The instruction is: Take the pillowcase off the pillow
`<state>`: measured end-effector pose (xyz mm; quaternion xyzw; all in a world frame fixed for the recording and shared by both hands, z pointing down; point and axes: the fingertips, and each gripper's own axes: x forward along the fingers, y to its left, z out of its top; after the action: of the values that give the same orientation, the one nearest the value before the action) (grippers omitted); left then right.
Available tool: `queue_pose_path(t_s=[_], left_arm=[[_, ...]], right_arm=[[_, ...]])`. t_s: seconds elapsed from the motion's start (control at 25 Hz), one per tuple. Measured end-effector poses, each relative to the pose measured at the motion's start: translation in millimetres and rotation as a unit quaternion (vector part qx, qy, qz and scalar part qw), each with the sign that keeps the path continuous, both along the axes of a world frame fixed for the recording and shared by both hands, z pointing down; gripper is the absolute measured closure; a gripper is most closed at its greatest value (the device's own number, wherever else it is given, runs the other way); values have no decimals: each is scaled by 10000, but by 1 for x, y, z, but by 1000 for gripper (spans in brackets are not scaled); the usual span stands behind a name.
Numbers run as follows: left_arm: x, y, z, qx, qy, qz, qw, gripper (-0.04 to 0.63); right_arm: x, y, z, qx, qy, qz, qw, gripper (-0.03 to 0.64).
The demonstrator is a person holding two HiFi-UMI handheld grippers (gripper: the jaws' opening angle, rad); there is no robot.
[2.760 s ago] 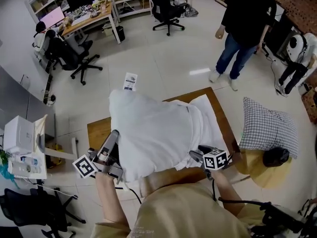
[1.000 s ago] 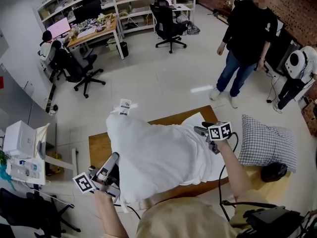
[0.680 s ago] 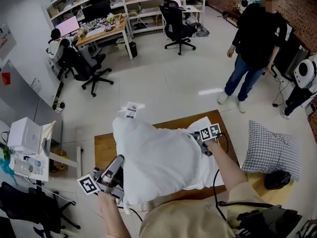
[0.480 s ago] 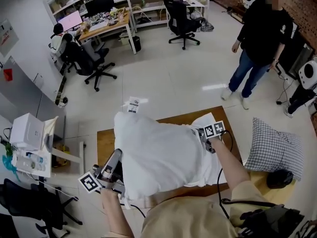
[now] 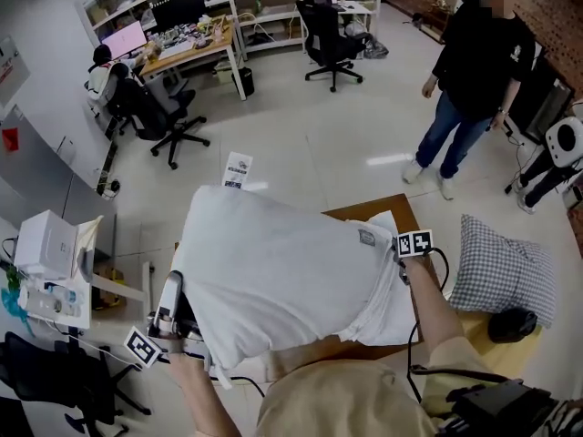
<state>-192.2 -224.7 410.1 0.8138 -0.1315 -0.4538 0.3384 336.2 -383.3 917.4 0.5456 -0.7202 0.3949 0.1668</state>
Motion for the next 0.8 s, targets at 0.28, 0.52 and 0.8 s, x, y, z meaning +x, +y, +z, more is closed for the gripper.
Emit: queue_pose_path(t_s=[0.28,0.52,0.8], left_arm=[[32,-31,17,-348,-483,100,9982,534],[57,-47,9,-166,-576,364,9975,534],[31,-65,17,-92,-415,542,9976,534]], right_arm=[[6,16,-4,39,3,376,9993,541],[-3,58,-88,1294,406,136,9907,345],[-106,181,-133,988,-234,-515,9935,342]])
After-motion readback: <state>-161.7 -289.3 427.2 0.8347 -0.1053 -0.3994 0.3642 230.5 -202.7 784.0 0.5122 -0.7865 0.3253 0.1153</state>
